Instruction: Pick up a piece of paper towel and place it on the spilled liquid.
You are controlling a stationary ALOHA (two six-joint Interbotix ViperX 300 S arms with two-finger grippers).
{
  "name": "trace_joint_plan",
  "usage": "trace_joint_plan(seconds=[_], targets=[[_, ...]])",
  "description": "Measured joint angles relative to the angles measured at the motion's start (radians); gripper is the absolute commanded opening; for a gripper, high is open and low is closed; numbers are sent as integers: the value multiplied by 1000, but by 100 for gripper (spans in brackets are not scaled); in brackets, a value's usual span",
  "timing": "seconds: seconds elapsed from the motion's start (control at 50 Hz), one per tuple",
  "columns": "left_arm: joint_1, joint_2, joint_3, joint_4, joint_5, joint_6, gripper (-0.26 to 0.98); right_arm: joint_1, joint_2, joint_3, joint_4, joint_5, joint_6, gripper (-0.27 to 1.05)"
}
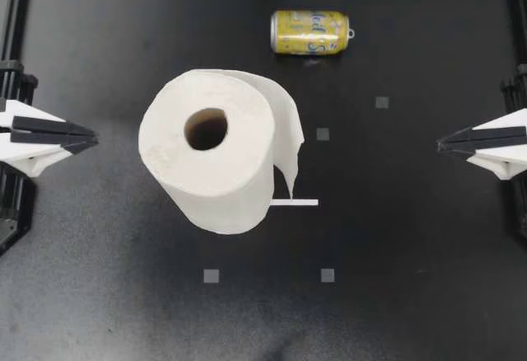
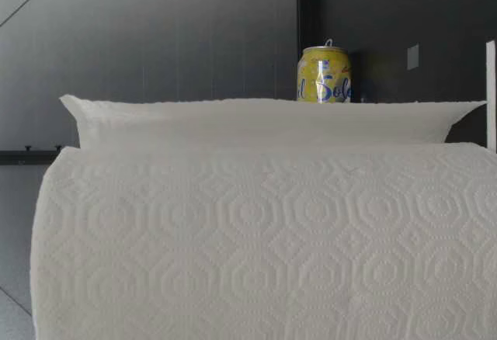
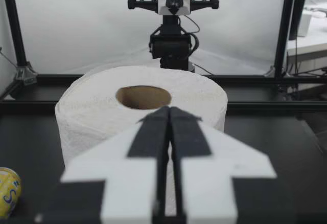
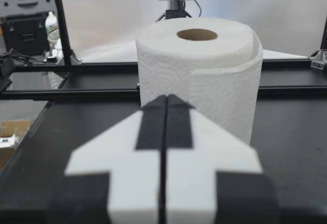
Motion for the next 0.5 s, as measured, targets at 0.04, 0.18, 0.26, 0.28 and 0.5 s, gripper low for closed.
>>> trace_joint_plan(seconds=[0.04, 0.18, 0.26, 0.28, 0.5], targets=[[0, 8, -18, -2, 2, 3, 5, -2, 3, -3, 0, 0, 0, 7], [0, 54, -110, 0, 15, 29, 5, -2, 51, -51, -2, 9, 8, 6], [2, 83, -132, 0, 18, 28, 5, -2, 86, -92, 0, 51, 3, 6], [0, 91, -135, 0, 20, 26, 5, 0, 94, -103, 0, 67, 5, 6], [0, 212, -183, -2, 49, 25, 5, 0, 215, -324, -38, 476, 2, 6]])
